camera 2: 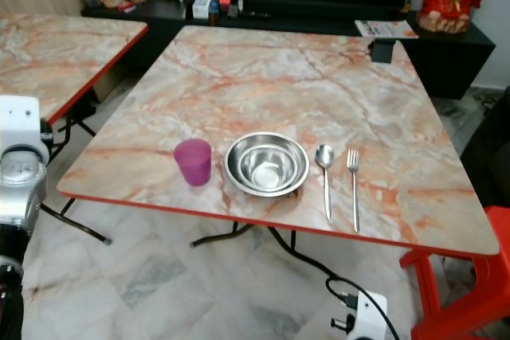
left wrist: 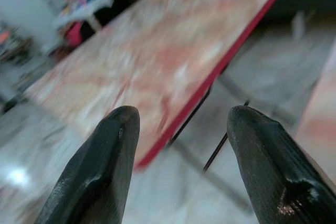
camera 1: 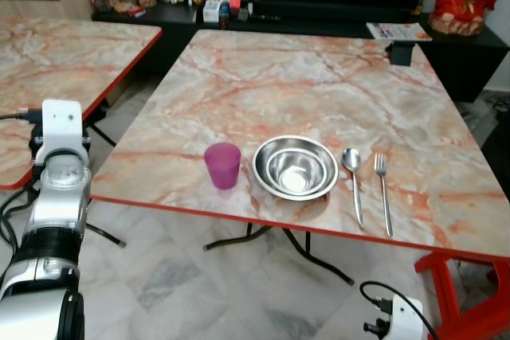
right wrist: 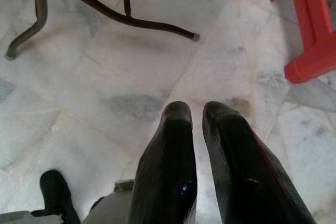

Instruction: Setting the table

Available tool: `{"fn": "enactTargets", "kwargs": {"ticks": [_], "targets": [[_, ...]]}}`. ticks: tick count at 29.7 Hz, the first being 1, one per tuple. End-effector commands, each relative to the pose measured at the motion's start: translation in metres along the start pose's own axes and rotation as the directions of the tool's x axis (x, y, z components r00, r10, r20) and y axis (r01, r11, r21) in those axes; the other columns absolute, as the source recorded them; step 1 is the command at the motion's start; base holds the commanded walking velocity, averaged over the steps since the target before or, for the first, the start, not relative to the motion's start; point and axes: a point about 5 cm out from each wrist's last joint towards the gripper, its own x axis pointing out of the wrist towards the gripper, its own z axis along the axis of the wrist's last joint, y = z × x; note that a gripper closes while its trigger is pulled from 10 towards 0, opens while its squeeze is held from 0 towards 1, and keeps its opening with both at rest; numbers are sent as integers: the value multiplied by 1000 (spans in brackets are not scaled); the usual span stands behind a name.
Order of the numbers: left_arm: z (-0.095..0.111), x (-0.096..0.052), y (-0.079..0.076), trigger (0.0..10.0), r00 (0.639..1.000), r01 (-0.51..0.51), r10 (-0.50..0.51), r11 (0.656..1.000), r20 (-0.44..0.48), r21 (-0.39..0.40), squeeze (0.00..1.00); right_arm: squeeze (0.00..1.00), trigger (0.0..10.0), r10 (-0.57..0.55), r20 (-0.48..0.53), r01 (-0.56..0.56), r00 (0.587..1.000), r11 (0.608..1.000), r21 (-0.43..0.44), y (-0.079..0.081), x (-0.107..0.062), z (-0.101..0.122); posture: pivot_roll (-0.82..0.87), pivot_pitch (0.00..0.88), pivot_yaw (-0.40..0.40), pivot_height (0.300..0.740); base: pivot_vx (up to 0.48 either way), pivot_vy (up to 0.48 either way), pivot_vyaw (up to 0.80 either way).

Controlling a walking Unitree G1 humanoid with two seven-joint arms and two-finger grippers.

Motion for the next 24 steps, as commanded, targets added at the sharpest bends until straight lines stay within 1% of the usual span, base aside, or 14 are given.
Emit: {"fn": "enactTargets", "kwargs": {"ticks": [1,2,6,7,8,9,12,14,18,19,20,21,22,24], "targets": [[-23,-1,10,10000,997,-40,45,997,-64,64,0,0,10000,-4,-4,4,1000,1000,6,0,0,-2,-9,0,-16,740,0,0,0],[-47,-6,14,10000,988,-53,67,994,-137,100,0,0,10000,-4,-6,4,1000,1000,9,1,-1,-3,-8,0,-14,740,0,0,0],[-84,-18,20,10000,964,-60,95,987,-248,146,0,0,10000,-5,-11,5,1000,1000,12,2,-1,-5,-6,0,-12,740,0,0,0],[-105,-26,22,10000,942,-54,99,987,-320,148,0,0,10000,-6,-15,7,1000,1000,13,1,-1,-6,-5,0,-11,740,0,0,0],[-112,-30,22,10000,933,-50,99,988,-346,148,0,0,10000,-7,-17,7,1000,1000,13,1,-2,-7,-5,0,-11,740,0,0,0],[-127,-37,23,10000,914,-36,94,988,-395,152,0,0,10000,-8,-20,8,1000,1000,13,1,-2,-8,-5,0,-7,740,0,0,0],[-140,-45,21,10000,895,2,68,988,-441,155,0,0,10000,-10,-22,11,1000,1000,16,1,-2,-8,-7,0,-5,740,0,0,0],[-158,-58,14,10000,862,89,-8,987,-506,136,0,0,10000,-12,-27,13,1000,1000,18,1,-2,-10,-13,0,6,740,0,0,0],[-165,-64,8,10000,843,141,-54,982,-534,124,0,0,10000,-12,-30,13,999,1000,17,2,-3,-11,-13,0,6,740,0,0,0],[-174,-77,-9,10000,815,252,-161,964,-557,89,0,0,10000,-14,-35,14,999,1000,18,1,-3,-13,-34,0,20,740,0,0,0],[-174,-77,-9,10000,815,252,-161,964,-557,89,0,0,10000,-14,-35,14,999,1000,18,1,-3,-13,-34,0,20,740,0,0,0],[-179,-87,-21,10000,785,332,-241,941,-571,59,0,0,10000,-15,-39,15,999,1000,19,1,-3,-14,-34,0,20,740,0,0,0],[-185,-99,-37,10000,736,433,-337,901,-587,26,0,0,10000,-16,-42,17,999,1000,19,1,-4,-15,-34,0,20,740,0,0,0],[-192,-117,-57,10000,664,536,-434,844,-609,-17,0,0,10000,-17,-49,17,999,1000,12,0,-4,-16,-43,0,22,740,0,0,0]]}}
